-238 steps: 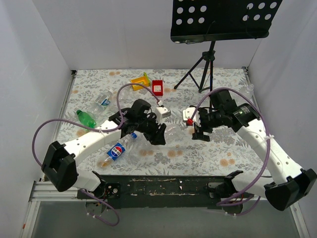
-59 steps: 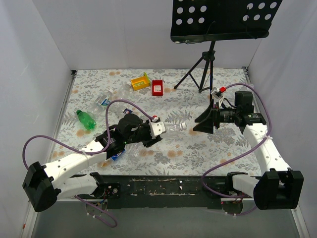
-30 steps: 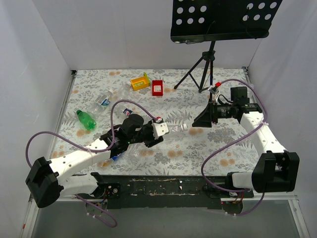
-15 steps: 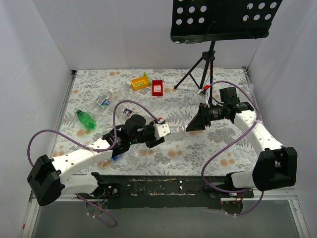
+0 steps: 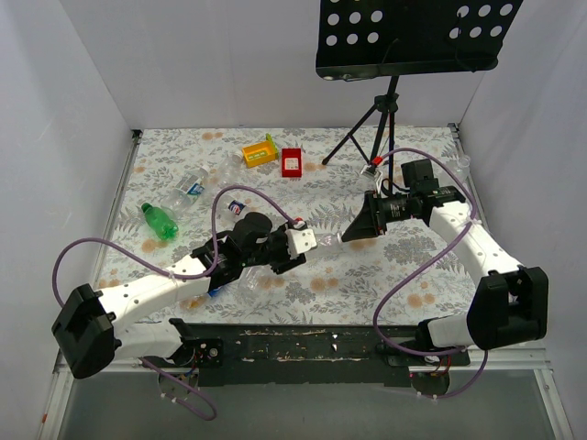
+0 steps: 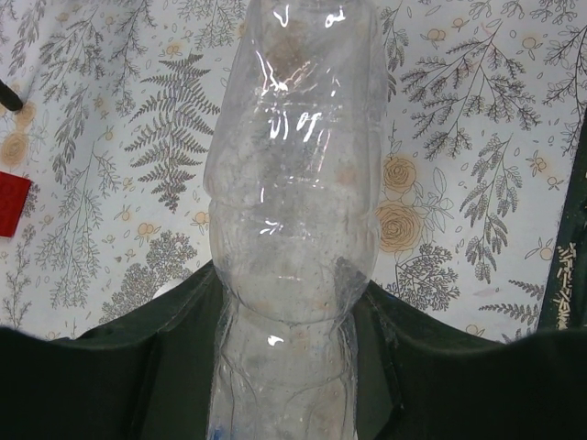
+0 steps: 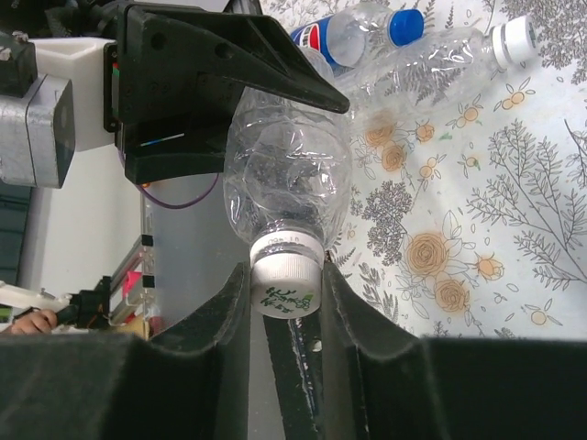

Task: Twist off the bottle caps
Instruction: Unscrew the bottle cap from the plastic bottle.

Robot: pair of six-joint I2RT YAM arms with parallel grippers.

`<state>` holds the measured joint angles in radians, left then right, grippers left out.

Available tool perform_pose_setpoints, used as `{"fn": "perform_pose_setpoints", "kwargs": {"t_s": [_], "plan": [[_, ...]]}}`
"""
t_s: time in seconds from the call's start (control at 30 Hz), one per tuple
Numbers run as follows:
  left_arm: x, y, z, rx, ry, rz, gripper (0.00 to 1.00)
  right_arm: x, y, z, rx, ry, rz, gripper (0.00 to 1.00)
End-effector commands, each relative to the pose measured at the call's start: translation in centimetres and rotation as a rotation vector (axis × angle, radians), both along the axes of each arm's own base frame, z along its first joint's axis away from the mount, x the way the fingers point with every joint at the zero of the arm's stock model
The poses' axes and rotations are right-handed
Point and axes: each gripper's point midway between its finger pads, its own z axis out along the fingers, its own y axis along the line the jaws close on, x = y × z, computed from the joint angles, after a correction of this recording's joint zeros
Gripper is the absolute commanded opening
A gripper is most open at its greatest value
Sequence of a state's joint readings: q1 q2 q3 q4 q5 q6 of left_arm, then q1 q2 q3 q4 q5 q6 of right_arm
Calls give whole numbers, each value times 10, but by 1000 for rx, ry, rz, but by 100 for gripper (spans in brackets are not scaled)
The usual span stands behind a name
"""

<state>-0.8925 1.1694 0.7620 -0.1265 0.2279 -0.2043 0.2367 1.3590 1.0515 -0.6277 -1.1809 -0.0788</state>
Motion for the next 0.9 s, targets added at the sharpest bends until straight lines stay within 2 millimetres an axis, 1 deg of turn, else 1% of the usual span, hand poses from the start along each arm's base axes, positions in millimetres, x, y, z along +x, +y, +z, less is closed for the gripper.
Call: {"fn": "perform_pose_setpoints", "kwargs": {"t_s": [0.0, 0.07, 0.13, 0.2, 0.27, 0.33, 0.37, 0.4, 0.47, 0.5, 0.53, 0.6, 0.67, 0.77, 0.87], "plan": [[7, -8, 24, -56, -36, 15, 0, 3, 4, 14, 26, -49, 29, 17], [5, -7, 24, -62, -33, 16, 0, 2, 3, 16, 23, -76, 40, 7], [1, -6, 28, -83, -36, 6, 0, 0, 2, 19, 27, -131, 67, 1], [-7, -5, 30, -101, -31, -28, 0, -2, 1, 17, 2, -226, 111, 1], [-16, -5, 31, -117, -2, -62, 0, -10, 2, 11, -24, -317, 184, 1], [-23, -4, 29, -125, 39, -96, 0, -16, 4, 6, -41, -461, 275, 1], [-27, -5, 29, -130, 62, -117, 0, -20, 5, 4, -43, -555, 329, 1], [-30, -5, 28, -133, 83, -135, 0, -27, 8, 4, -37, -633, 383, 1], [-37, -6, 26, -138, 129, -172, 0, -31, 8, 2, -21, -827, 457, 1], [-38, -6, 27, -141, 140, -180, 0, -30, 8, 2, -22, -923, 469, 1], [-39, -6, 27, -145, 147, -186, 0, -25, 7, -2, -45, -993, 466, 1], [-36, -5, 30, -149, 135, -175, 0, -12, 8, -3, -93, -1109, 430, 1], [-32, -2, 33, -150, 113, -156, 0, -8, 9, -3, -111, -1090, 424, 1], [-25, 2, 34, -136, 82, -125, 0, -12, 9, -4, -103, -1029, 422, 1], [-23, 5, 30, -122, 74, -110, 0, -13, 10, -4, -98, -1010, 380, 6]]}}
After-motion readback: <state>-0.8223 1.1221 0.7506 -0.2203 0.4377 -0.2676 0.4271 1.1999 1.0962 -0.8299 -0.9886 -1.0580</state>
